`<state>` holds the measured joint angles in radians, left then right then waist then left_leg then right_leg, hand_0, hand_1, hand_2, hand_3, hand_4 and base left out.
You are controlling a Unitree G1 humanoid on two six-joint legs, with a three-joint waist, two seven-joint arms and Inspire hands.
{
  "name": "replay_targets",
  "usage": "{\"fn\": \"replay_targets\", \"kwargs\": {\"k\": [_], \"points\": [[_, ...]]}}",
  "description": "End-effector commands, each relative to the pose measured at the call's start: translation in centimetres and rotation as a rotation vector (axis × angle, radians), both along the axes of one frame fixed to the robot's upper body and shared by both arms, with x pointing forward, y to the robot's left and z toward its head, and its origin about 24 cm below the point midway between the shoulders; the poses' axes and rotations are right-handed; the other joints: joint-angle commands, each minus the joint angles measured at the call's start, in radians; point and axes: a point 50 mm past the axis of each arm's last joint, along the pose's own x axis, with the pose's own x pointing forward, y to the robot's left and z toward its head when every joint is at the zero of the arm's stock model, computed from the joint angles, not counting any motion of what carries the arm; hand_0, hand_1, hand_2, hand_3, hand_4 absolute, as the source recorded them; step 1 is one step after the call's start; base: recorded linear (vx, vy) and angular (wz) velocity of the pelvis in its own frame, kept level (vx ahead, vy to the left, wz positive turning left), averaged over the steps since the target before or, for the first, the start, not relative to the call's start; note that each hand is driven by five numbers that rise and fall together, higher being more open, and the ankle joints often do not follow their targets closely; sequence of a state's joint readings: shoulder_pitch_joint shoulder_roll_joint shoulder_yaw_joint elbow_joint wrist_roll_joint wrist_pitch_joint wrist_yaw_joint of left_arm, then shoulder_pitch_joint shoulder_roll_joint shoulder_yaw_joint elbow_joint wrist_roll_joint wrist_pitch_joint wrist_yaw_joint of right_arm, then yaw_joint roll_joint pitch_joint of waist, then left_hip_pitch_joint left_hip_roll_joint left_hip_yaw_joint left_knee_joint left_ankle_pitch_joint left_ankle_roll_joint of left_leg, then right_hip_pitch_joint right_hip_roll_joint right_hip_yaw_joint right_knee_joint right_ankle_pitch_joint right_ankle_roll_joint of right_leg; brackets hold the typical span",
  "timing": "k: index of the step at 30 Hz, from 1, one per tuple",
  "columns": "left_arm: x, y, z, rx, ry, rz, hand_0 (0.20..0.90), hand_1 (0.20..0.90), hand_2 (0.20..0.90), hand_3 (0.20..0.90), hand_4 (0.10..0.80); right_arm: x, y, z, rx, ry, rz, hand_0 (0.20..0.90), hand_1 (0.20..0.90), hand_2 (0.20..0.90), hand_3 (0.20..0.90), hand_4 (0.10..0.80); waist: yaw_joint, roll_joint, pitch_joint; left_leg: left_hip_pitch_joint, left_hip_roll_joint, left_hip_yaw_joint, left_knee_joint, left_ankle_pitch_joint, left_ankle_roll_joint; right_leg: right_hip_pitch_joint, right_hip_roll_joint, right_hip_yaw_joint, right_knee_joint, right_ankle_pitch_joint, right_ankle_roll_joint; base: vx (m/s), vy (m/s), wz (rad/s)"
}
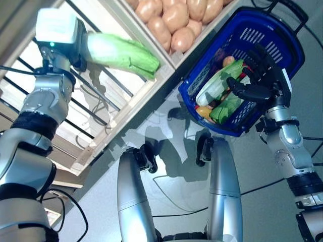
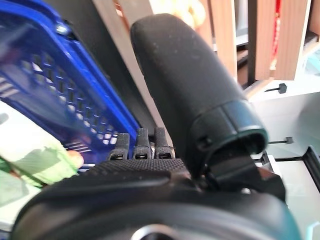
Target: Put vegetables into the basket
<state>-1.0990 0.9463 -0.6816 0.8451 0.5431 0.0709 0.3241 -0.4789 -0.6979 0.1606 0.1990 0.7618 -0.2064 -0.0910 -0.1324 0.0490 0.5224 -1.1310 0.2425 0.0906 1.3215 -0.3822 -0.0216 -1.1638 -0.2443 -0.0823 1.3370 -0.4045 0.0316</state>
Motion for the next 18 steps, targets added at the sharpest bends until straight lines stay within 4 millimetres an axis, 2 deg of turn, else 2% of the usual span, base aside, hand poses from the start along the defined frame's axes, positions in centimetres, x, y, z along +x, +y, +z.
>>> {"fn": "replay_targets", "kwargs": {"k": [1,5,8,10,12,13,14,18], "points": [[-1.8,4.6,0.6,-0.101,-0.041,0.145,0.3,0.3,0.3,0.3,0.4,-1.5,-0.2,5.5,0.078,-0.327,-0.001,0.9,0.9,0.9,0.9,0.8,0.014,-0.049,-0.002,0.154,0.029,-0.019,-0.169,0.012,-0.045,0.178,-0.019,0.051,-0.147,0.051,0.052,0.051,0.022,-0.09],[-2.0,4.6,-0.5,-0.104,-0.012,0.1,0.3,0.3,0.3,0.3,0.4,-1.6,-0.4,4.1,0.08,-0.291,-0.002,0.9,0.9,0.9,0.9,0.8,0.006,-0.05,-0.029,0.3,0.02,0.014,-0.295,0.053,-0.056,0.311,-0.019,0.037,-0.257,0.086,0.05,0.09,0.008,-0.06],[-2.2,4.6,-1.8,-0.117,0.04,0.065,0.3,0.3,0.3,0.3,0.4,-1.7,-0.2,2.9,0.077,-0.252,0.002,0.9,0.9,0.9,0.9,0.8,0.007,-0.049,-0.074,0.387,0.008,0.031,-0.382,0.08,-0.054,0.387,-0.021,0.029,-0.326,0.108,0.049,0.146,-0.005,0.01],[-2.5,4.5,-3.5,-0.144,0.083,0.013,0.3,0.3,0.3,0.3,0.4,-1.9,-0.2,1.4,0.081,-0.208,-0.004,0.9,0.9,0.9,0.9,0.8,0.009,-0.047,-0.121,0.482,-0.009,0.04,-0.474,0.106,-0.045,0.475,-0.02,0.019,-0.404,0.125,0.052,0.178,-0.007,0.05],[-2.6,4.4,-3.9,-0.15,0.094,-0.008,0.3,0.3,0.3,0.3,0.4,-2.0,-0.2,1.1,0.083,-0.197,-0.005,0.9,0.9,0.9,0.9,0.8,0.009,-0.046,-0.131,0.51,-0.013,0.043,-0.502,0.113,-0.044,0.504,-0.021,0.015,-0.43,0.129,0.052,0.134,0.0,0.05],[-3.0,4.0,-5.5,-0.177,0.147,-0.064,0.3,0.3,0.3,0.3,0.4,-2.2,-0.5,-0.1,0.098,-0.161,-0.018,0.9,0.9,0.9,0.9,0.8,0.016,-0.041,-0.172,0.592,-0.029,0.05,-0.587,0.132,-0.041,0.586,-0.019,0.005,-0.511,0.141,0.054,0.07,0.004,0.0],[-3.0,3.9,-5.7,-0.18,0.151,-0.066,0.3,0.3,0.3,0.3,0.4,-2.2,-0.5,-0.1,0.1,-0.16,-0.019,0.9,0.9,0.9,0.9,0.8,0.016,-0.041,-0.174,0.595,-0.029,0.058,-0.61,0.163,-0.033,0.589,-0.018,-0.003,-0.534,0.169,0.045,0.137,0.006,-0.03],[-4.6,3.0,-10.4,-0.289,0.219,-0.156,0.3,0.3,0.3,0.3,0.4,-3.6,-0.4,-2.2,0.149,-0.179,-0.04,0.9,0.9,0.9,0.9,0.8,0.03,-0.033,-0.248,0.772,-0.058,0.081,-0.782,0.209,-0.034,0.769,-0.008,-0.026,-0.718,0.204,0.063,0.167,0.007,-0.04]]}}
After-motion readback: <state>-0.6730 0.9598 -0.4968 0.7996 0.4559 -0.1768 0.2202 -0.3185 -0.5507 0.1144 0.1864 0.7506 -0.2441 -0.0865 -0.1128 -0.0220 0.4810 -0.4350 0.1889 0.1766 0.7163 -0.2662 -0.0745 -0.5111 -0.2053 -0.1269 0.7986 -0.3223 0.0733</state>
